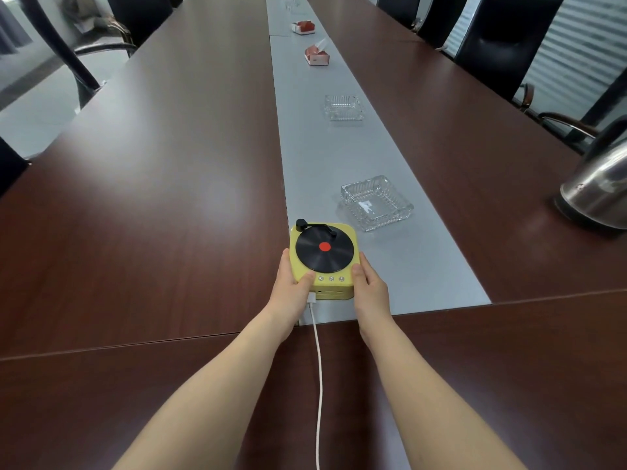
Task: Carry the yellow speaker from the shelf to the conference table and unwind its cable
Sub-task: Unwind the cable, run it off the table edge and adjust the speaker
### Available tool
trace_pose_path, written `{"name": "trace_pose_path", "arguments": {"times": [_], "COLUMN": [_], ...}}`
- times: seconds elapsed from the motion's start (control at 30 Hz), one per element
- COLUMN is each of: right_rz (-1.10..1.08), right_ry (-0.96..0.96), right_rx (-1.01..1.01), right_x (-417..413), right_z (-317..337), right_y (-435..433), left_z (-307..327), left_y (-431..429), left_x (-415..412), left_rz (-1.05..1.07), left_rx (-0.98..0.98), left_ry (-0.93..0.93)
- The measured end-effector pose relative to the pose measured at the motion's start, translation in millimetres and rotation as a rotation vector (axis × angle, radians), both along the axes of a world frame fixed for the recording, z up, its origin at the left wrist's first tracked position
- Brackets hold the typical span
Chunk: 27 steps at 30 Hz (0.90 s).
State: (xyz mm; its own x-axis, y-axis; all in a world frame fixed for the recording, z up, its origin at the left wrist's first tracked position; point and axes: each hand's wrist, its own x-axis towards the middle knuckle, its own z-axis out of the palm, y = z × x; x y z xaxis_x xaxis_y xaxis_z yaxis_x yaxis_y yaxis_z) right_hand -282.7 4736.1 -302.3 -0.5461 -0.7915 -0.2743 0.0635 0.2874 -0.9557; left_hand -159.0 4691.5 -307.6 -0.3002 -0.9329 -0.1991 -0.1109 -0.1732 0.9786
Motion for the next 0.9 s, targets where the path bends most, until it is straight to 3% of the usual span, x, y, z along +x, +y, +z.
{"name": "trace_pose_path", "arguments": {"times": [0.9], "right_rz": [0.018], "right_ry": [-0.011], "right_rx": [-0.013], "right_x": [-2.3], "right_z": [-2.5], "right_y": [0.9], "left_z": [5.8], "left_y": [6.5], "left_x": [-4.2], "left_rz": [0.074], "left_rx": [-0.038], "left_ry": [0.005]}}
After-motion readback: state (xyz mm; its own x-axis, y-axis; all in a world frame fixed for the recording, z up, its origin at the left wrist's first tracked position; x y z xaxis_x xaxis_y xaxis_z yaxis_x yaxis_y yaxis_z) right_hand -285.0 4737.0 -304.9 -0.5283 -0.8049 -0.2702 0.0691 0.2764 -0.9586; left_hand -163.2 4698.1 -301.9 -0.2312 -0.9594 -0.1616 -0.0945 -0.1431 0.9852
